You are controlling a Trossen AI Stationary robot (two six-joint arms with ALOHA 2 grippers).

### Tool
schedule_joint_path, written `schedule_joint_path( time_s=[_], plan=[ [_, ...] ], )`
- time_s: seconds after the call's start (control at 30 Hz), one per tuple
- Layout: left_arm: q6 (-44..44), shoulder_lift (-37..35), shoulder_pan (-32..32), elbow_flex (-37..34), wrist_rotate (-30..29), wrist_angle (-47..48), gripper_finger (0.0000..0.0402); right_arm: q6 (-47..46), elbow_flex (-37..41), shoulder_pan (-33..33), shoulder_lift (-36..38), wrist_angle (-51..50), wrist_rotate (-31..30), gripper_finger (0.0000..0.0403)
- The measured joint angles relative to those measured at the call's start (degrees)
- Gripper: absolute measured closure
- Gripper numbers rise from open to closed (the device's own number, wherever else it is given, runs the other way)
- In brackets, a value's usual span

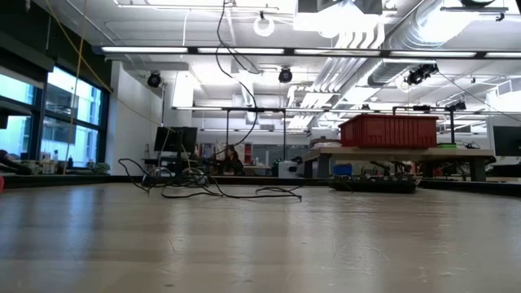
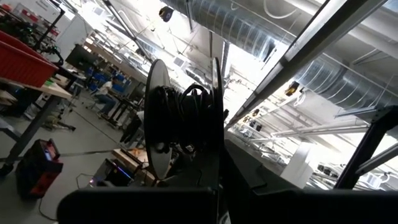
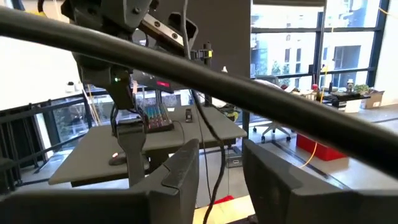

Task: Coil cords
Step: Coil the black wire on the black spool

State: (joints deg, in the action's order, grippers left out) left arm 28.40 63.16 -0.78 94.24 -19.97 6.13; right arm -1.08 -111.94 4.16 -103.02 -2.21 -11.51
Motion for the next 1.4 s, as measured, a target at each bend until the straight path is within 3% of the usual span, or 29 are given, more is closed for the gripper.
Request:
schedule_joint_path(
  time_s=[0.27, 0.47, 0.63, 0.8, 1.4],
  plan=[
    [0.04, 0.08, -0.02, 0.00, 0.03, -0.07, 0.0401, 0.04, 0.00, 0.08, 0.00, 0.12, -0.04, 0.0373],
    [0.07, 0.28, -0.02, -0.02, 0.07, -0.10, 0.0401, 2.75, 0.00, 0.09, 0.00, 0.12, -0.20, 0.0398],
    [0.98, 0.80, -0.02, -0.02, -0.39, -0.15, 0.0401, 2.84, 0.00, -0.82, 0.00, 0.28, 0.16, 0.0401],
    [4.14, 3.70, 0.08, -0.02, -0.95, 0.03, 0.0401, 2.82, -0.04, -2.78, -1.87, 5.58, 6.77, 0.0402],
    [28.35, 6.40, -1.53, -0.09, 12.22, 0.83, 0.0401, 4.11, -0.07, -3.76, -6.27, 21.21, 8.74, 0.0403]
  ],
)
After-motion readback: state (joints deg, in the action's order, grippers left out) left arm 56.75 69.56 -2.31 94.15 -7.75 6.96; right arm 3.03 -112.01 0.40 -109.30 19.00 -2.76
